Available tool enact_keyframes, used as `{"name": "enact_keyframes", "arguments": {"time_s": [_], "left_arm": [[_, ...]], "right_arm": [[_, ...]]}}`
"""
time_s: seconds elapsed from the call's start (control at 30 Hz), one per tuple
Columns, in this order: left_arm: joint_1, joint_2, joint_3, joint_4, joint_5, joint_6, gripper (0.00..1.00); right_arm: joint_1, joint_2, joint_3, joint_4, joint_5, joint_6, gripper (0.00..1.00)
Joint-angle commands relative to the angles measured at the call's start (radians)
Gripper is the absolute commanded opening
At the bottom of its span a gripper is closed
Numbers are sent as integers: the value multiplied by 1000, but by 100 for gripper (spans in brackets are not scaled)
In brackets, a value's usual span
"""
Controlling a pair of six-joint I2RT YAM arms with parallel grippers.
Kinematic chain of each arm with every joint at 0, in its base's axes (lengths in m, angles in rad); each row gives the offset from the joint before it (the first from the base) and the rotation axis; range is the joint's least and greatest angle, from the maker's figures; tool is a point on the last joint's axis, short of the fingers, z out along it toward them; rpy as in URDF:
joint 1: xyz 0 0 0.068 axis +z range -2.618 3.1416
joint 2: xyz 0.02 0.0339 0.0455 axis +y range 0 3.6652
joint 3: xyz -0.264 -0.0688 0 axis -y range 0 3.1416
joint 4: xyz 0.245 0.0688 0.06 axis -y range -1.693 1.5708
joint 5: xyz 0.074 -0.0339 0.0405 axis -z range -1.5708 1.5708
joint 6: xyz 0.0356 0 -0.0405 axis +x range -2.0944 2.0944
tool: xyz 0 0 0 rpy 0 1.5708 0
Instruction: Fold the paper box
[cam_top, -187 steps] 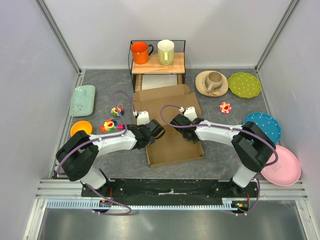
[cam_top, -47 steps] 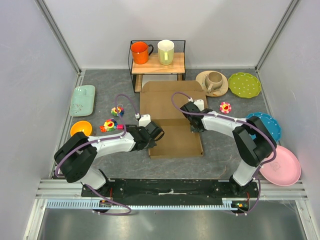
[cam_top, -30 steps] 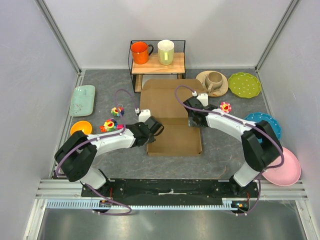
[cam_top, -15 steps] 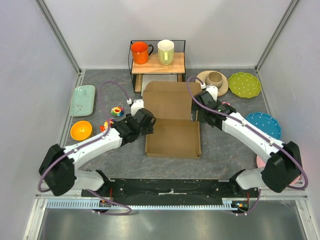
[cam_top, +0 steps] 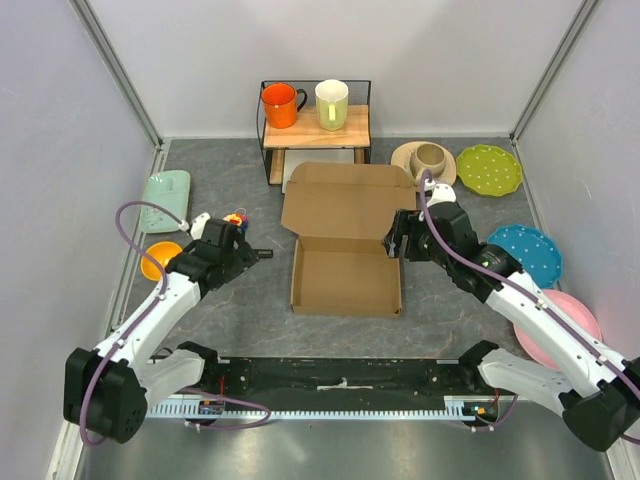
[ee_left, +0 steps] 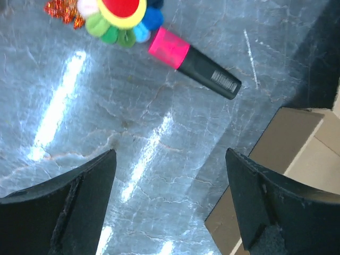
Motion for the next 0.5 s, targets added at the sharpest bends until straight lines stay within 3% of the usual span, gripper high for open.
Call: {"name": "enact_keyframes", "arguments": {"time_s": [0.0, 0.03, 0.3, 0.47], "left_arm": [[18, -10, 38, 26, 62, -181, 93], [18, 3, 49, 26, 22, -212, 99], [18, 277, 201, -127, -39, -664, 99], [18, 456, 278, -179, -56, -764, 98]], "right_arm": [[3, -61, -22, 32, -49, -8, 80], [3, -70, -25, 31, -47, -9, 81], [3, -90, -18, -4, -63, -9, 80], [3, -98, 25, -34, -75, -15, 81]]}}
